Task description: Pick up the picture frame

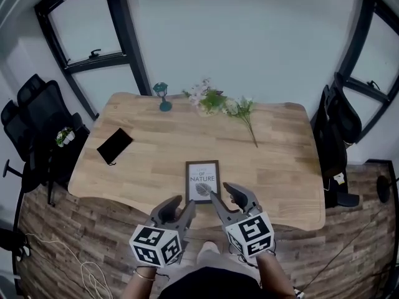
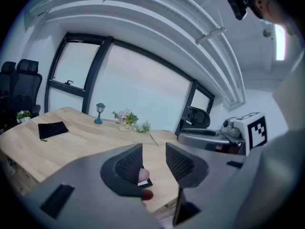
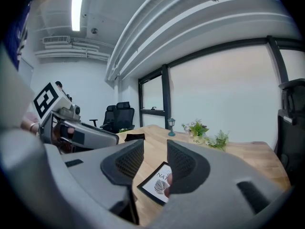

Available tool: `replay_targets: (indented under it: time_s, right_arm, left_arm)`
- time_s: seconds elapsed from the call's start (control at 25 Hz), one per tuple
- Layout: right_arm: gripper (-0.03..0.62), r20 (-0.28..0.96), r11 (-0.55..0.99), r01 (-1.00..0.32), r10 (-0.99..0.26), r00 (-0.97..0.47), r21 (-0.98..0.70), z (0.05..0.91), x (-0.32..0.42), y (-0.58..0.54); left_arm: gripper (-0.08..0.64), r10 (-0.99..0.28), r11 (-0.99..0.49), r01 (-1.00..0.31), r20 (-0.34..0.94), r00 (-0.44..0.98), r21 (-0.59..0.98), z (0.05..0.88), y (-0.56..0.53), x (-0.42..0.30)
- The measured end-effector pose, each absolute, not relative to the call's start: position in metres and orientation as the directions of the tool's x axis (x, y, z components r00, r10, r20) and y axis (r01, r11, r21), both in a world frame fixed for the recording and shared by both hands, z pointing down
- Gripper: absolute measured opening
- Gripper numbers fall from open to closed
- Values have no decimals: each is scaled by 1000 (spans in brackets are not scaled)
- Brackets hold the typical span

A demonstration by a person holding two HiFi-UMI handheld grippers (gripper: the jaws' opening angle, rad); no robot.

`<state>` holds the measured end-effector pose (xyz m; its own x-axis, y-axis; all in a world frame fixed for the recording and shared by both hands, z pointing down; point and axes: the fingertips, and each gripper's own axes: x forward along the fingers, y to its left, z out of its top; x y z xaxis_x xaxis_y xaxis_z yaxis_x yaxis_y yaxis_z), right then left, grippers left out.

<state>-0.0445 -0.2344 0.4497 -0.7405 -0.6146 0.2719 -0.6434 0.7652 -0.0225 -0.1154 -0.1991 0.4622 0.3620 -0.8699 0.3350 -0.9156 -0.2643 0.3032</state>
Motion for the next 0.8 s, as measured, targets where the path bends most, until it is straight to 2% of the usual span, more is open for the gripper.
replay_targets:
  time_s: [0.36,0.8]
  right_arm:
    - [127,320,804,-594,-563,-762,-1,475,-55,-251]
    - [127,359,768,-640,-597,-717,0,498,-61,-284]
  left_arm:
    - [143,-861,-233,-922,375,344,309,481,-219,-119]
    - [143,-834,-239,-920,419,357,309,505,-243,-132]
